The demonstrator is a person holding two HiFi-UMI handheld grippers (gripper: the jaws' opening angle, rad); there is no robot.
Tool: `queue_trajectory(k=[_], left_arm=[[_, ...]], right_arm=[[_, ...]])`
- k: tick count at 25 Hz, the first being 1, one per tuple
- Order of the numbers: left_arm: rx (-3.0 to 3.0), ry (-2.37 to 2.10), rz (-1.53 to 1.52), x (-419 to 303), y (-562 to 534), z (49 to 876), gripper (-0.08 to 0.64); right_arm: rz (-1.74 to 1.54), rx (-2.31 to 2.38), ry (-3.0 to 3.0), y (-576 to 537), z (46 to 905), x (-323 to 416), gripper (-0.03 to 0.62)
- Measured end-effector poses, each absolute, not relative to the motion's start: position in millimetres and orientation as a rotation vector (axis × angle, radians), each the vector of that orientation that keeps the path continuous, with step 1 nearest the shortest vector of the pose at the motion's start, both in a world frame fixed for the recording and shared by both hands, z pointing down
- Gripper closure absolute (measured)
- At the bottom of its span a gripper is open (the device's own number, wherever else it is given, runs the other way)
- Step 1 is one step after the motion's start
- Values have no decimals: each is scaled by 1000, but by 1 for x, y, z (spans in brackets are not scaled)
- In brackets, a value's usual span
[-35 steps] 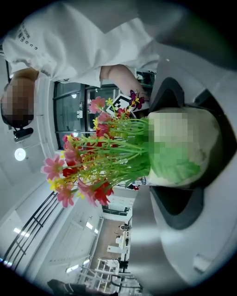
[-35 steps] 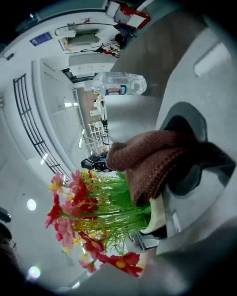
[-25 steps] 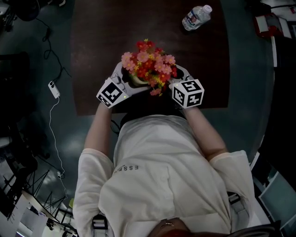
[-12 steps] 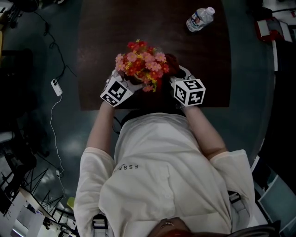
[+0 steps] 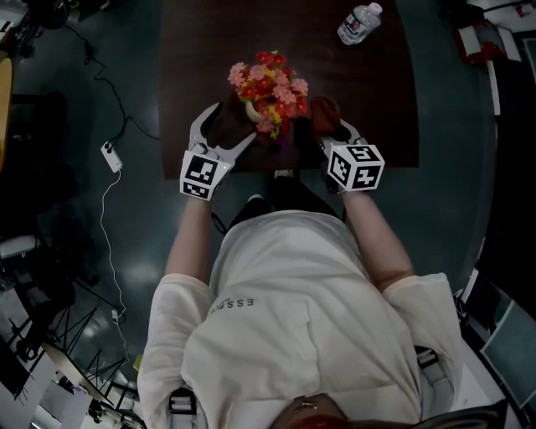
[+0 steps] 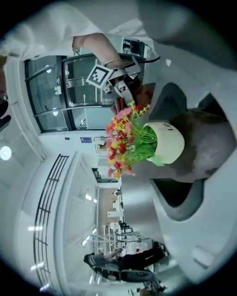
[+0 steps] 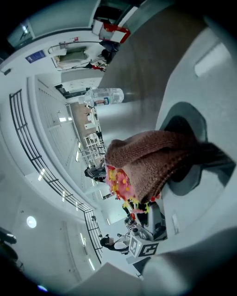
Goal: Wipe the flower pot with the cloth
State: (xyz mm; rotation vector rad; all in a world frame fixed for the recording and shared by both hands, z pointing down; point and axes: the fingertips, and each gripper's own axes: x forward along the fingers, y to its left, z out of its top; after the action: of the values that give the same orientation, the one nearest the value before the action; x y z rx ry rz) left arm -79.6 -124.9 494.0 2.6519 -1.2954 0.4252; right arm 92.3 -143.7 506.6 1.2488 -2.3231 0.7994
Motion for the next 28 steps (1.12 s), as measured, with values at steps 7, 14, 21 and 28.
queue_trajectory(k=[7,14,21,28], left_arm=[[2569,-1592,144,-115,-64,427,331],[2605,-1607,-44,-100,4,376,420],[2635,-1703,-48,-76,91,346,548],[2559,-1779,6,-50,169,346,548]], right_arm=[[689,1387,-2317,-73,481,95,546],[588,1398,-2400,2,454,86,546],[508,1357,-2473,81,431,97,546],[362,1317,-2542,157,413,116,546]])
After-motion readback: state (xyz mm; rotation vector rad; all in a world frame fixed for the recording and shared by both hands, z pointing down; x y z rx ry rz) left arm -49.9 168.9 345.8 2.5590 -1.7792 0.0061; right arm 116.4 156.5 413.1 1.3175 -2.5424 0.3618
